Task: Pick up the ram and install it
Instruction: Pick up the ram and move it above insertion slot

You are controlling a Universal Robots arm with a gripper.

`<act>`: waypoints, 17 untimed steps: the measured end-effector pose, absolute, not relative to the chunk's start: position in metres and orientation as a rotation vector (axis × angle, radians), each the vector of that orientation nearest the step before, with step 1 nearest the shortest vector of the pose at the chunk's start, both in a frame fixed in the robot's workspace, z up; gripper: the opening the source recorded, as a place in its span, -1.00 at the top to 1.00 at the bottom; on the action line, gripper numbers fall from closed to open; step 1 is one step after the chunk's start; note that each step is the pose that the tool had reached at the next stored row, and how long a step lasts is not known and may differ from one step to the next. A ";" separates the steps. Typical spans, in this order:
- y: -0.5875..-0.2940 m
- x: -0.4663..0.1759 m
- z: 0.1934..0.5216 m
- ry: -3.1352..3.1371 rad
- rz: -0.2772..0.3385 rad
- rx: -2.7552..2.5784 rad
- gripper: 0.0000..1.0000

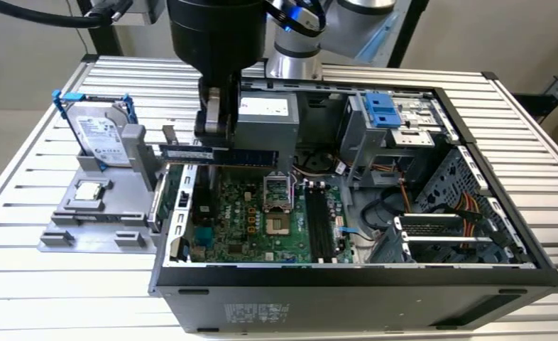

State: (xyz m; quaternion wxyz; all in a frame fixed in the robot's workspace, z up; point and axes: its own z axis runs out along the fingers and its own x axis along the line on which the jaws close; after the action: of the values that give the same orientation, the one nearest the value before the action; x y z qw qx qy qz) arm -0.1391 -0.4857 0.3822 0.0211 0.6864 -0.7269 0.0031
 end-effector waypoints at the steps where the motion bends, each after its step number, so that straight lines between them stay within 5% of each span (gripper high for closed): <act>1: -0.486 -0.137 0.382 -2.254 0.009 2.128 1.00; 17: -0.486 -0.097 0.382 -2.254 0.010 2.128 1.00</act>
State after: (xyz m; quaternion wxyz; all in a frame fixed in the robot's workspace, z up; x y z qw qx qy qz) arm -0.0974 -0.4856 0.3822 0.0211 0.6864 -0.7269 0.0031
